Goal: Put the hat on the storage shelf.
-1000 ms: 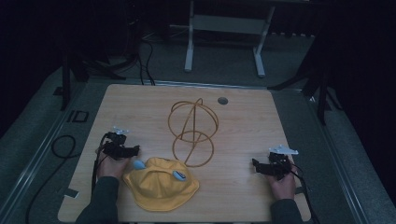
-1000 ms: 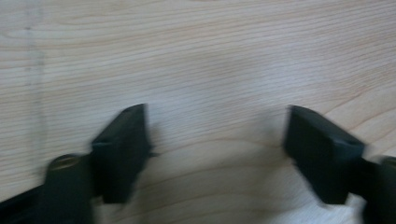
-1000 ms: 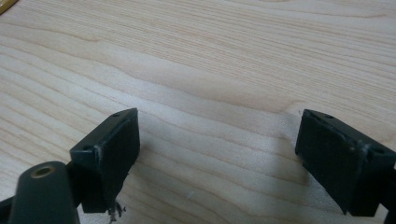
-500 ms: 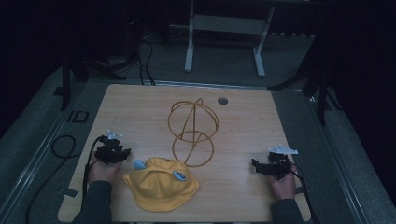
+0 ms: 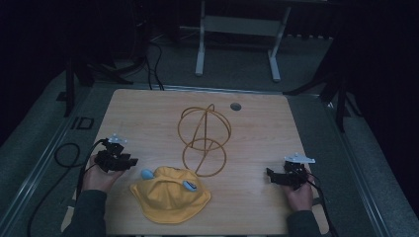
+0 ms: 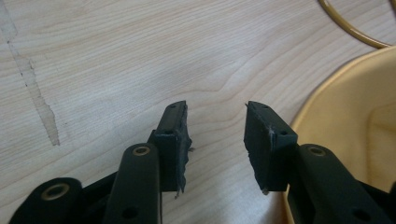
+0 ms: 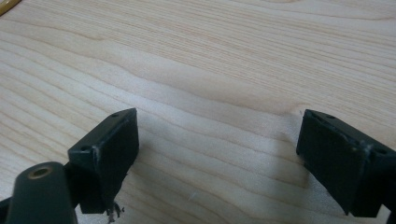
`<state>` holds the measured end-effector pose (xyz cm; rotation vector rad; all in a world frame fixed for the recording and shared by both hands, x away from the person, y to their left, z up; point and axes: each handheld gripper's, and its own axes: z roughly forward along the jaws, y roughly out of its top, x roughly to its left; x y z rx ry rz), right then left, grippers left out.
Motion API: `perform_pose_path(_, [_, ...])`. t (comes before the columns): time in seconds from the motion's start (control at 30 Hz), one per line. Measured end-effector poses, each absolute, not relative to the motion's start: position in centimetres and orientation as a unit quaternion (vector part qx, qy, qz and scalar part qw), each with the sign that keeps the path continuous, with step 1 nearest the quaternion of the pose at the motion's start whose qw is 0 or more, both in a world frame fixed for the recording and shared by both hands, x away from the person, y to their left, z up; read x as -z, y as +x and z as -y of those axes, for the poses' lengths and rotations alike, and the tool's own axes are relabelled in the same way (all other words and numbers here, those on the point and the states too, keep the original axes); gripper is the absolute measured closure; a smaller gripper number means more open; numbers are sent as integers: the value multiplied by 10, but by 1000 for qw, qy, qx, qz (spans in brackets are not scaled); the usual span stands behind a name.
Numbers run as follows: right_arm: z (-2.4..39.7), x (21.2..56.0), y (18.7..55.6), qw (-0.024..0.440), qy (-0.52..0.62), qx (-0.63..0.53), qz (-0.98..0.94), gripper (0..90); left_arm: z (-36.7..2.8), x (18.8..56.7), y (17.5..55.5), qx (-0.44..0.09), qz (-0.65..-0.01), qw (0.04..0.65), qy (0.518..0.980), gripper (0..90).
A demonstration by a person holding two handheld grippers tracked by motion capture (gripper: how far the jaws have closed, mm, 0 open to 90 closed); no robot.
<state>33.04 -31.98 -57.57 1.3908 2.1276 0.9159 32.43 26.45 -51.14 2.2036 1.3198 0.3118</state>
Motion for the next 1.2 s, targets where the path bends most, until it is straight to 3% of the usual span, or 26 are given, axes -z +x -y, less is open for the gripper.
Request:
perform_pose_path(0.4, [320, 576, 330, 218, 502, -331, -769, 129, -254, 480, 317, -104, -441, 287, 844, 604])
perform_pose_path(1.2, [319, 576, 331, 217, 502, -332, -769, 130, -240, 448, 325, -60, -365, 235, 899, 622])
